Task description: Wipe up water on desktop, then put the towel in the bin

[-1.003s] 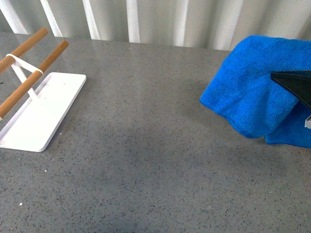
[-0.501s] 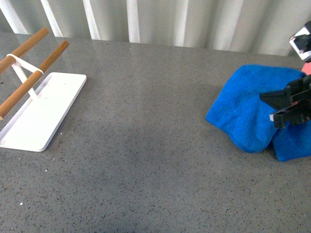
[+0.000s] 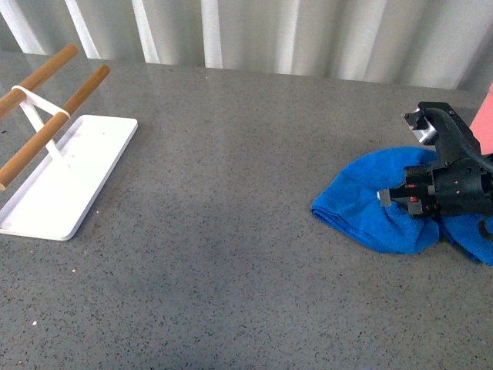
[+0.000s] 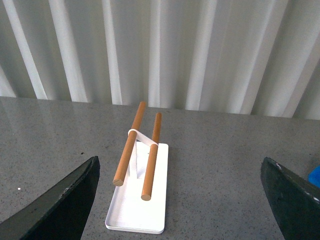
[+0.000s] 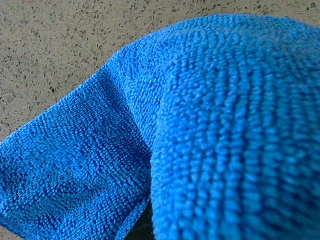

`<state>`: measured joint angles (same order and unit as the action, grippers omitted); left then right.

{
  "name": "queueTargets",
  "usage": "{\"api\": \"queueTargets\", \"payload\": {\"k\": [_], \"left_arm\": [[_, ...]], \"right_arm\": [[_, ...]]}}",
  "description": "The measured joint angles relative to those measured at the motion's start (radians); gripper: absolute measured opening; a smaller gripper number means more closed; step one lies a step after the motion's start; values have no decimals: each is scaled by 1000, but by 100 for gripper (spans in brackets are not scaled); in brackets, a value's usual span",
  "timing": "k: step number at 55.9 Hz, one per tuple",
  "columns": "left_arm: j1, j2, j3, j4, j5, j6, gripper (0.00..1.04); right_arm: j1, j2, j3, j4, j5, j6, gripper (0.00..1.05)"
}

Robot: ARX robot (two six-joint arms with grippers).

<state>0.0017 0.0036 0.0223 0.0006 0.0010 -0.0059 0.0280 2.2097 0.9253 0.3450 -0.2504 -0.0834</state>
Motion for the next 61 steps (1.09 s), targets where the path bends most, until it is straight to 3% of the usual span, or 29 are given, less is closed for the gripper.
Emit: {"api": "queueTargets", "payload": {"k": [15,29,39,45,53,61], "left_arm": [[0,0,0,0,0,0,98],[0,0,0,0,0,0,98],[0,0,0,0,0,0,98],[0,0,0,0,0,0,98],[0,0,0,0,0,0,98],[0,0,0,0,0,0,98]], "right_arm": [[-58,69,76,-16,-42,-26,4],[-68,196,406,-166,16,-84,4],[57,280,641,-289,55,-116,4],[155,319,740,-339,13,-84,4],[265,332,755,-342,-30,-36,4],[318,292,667,-305,-40,-12,4]]}}
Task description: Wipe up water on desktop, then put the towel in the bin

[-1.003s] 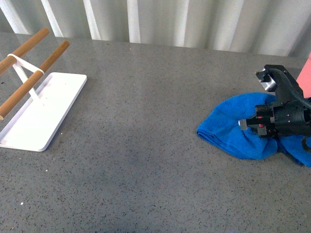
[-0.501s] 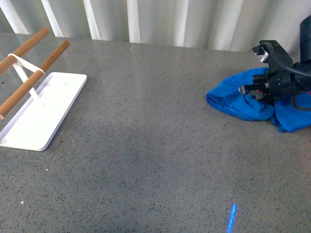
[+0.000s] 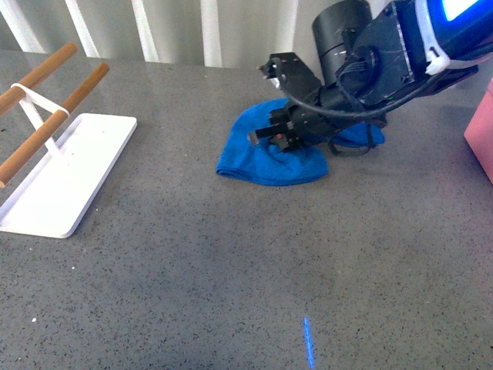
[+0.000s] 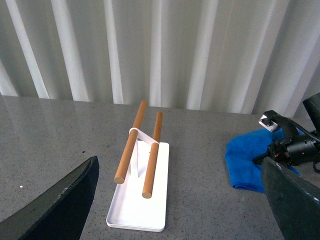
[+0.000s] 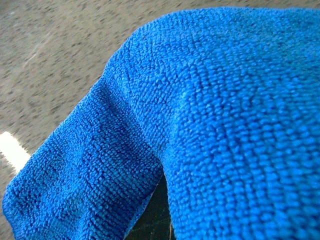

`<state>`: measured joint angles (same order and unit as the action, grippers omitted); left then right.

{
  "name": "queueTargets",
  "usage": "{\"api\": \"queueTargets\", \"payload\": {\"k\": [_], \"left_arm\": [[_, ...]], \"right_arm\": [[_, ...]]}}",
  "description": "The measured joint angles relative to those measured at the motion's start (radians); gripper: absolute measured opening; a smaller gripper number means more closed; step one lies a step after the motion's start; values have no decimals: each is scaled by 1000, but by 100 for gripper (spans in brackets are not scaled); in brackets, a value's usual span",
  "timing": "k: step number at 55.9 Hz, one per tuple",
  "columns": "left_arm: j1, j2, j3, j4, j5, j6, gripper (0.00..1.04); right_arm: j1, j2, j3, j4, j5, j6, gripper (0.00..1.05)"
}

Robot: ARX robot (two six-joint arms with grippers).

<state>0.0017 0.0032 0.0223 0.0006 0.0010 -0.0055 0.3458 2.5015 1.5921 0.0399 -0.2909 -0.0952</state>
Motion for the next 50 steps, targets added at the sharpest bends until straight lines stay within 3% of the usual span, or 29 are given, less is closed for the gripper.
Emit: {"api": "queueTargets", "payload": {"k": [12,29,39,50], "left_arm": [[0,0,0,0,0,0,98],[0,0,0,0,0,0,98],[0,0,0,0,0,1,98],[0,0,0,0,0,0,98]], "right_arm": [[-35,-133,-220,31,1,-8,4],[-193,-401,-561,51,-11,-86,4],[-286,-507,-603,36,-18,-164,4],[-314,-554,-531,6,-25,-198,4]]}}
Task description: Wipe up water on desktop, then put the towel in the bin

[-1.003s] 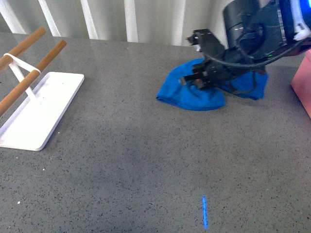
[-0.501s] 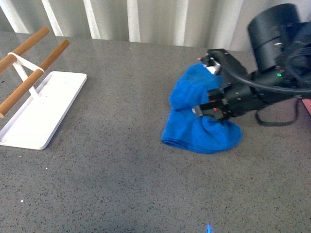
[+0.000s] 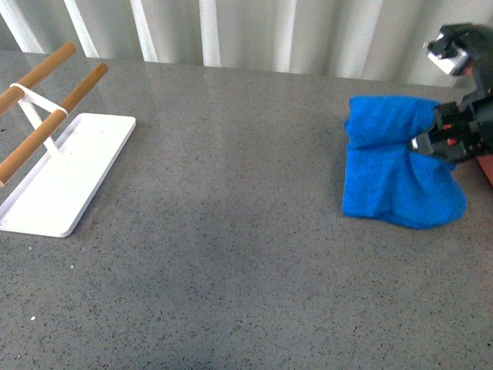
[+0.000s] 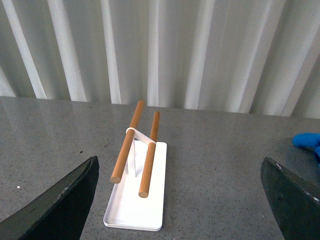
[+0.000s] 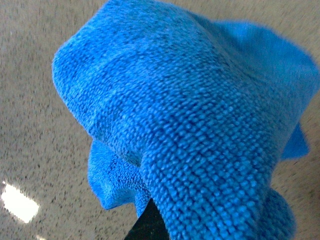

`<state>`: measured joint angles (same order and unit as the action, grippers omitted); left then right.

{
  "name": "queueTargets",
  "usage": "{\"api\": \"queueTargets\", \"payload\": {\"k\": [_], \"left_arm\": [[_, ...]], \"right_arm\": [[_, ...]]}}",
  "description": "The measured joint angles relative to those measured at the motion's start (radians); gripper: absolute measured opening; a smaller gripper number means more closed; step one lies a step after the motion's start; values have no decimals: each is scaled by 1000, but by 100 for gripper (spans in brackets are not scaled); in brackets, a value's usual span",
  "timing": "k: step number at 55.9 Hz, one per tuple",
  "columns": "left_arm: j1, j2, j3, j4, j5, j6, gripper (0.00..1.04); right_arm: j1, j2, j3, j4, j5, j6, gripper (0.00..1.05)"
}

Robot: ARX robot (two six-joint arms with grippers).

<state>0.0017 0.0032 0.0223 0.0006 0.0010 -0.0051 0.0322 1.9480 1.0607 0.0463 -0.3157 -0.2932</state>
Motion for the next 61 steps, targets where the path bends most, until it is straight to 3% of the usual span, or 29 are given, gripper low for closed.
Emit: {"api": "queueTargets", "payload": {"k": [6,13,26,40,50,61], "left_arm": [[0,0,0,0,0,0,98],[0,0,0,0,0,0,98],[0,0,0,0,0,0,98],[0,0,0,0,0,0,98],[0,0,0,0,0,0,98],[0,0,0,0,0,0,98]], "right_arm": [[0,-13,90,-31,14,-16,4],[-9,-16,257,-60,103,-55,4],[-95,-95,387,-67,187,-89,4],[-250,-197,318,22,262,-105,4],[-375,-184,186,50,262,-52,4],[-418,-141,106,36,301,-1,4]]}}
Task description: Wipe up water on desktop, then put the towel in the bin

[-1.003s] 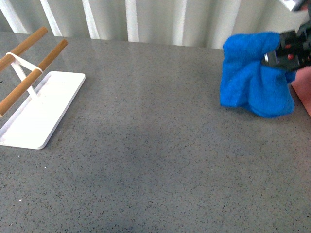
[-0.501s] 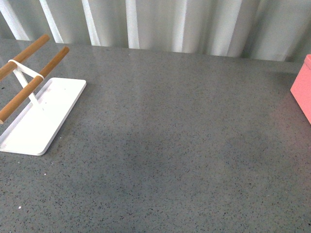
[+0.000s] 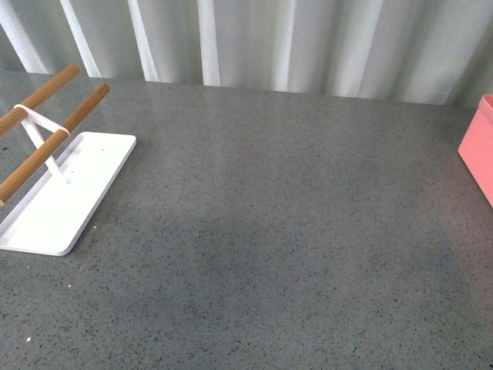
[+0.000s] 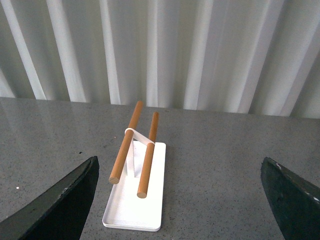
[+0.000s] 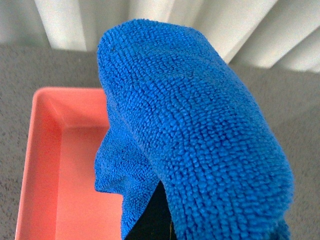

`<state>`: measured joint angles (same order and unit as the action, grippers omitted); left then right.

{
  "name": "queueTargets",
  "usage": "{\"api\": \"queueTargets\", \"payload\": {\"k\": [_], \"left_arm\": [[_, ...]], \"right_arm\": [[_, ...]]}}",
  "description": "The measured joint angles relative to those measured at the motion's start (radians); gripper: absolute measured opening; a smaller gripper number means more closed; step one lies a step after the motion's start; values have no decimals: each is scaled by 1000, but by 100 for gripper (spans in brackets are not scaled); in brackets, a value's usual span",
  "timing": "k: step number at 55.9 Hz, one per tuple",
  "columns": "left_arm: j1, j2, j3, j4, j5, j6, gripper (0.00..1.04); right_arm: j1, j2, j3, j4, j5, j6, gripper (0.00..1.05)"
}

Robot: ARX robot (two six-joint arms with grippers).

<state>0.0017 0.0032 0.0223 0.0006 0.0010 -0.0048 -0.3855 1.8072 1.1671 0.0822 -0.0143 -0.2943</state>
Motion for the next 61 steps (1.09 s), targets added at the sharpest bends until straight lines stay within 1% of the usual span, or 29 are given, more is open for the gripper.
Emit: {"api": "queueTargets", "payload": {"k": [10,16,17,21,25,29,31,32,33,36,37,44,45,50,51,56,57,61], "left_arm": [[0,0,0,0,0,0,98],[0,0,0,0,0,0,98],[0,0,0,0,0,0,98],[0,0,0,0,0,0,98],[0,0,0,0,0,0,98],[0,0,0,0,0,0,98],[0,0,0,0,0,0,98],[0,0,0,0,0,0,98],[0,0,0,0,0,0,98],[0,0,0,0,-1,0,98],[0,0,0,0,-1,0,98],[0,0,0,0,0,0,98],[0,0,0,0,0,0,98],[0,0,0,0,0,0,98],[0,0,0,0,-1,0,98],[0,0,0,0,-1,0,98],[0,0,0,0,0,0,98],[0,0,0,0,0,0,98]], "right_arm": [[-1,84,41,-147,61,62,4],[0,136,118,-290,106,114,4],[0,148,148,-343,121,130,4],[0,164,234,-478,172,172,4],[-3,164,292,-540,216,198,4],[-12,171,341,-605,215,227,4],[-17,185,363,-649,243,241,4],[-20,192,365,-658,266,247,7],[-23,204,365,-673,284,256,12],[-34,235,353,-702,291,264,23],[-40,249,339,-703,292,266,28],[-60,286,302,-706,264,266,53],[-63,286,299,-700,266,264,58],[-68,285,299,-691,267,261,76],[-68,285,300,-689,265,259,81],[-63,280,304,-693,234,257,98],[-61,279,309,-698,226,258,100],[-58,271,319,-705,211,257,97]]}}
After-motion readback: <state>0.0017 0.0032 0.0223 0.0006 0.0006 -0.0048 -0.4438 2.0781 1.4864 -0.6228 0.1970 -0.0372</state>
